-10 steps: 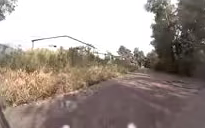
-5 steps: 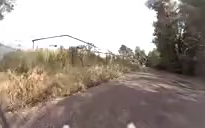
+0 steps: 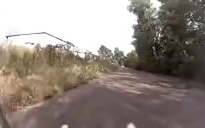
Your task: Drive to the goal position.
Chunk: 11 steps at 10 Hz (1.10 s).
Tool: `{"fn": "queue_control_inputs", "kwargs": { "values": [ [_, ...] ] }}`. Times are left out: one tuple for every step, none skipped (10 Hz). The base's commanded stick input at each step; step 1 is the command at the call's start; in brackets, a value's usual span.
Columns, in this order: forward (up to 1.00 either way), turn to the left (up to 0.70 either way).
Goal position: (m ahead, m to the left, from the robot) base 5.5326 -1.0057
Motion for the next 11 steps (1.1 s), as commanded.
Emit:
{"fn": "queue_control_inputs", "kwargs": {
  "values": [
    [0.64, -0.45],
    [0.61, -0.49],
    [0.58, -0.53],
    [0.56, -0.55],
    [0.59, -0.44],
    [0.62, -0.34],
    [0.64, -0.23],
    [0.67, -0.13],
    [0.69, -0.02],
    [0.7, 0.0],
    [0.7, 0.0]
  ]
}}
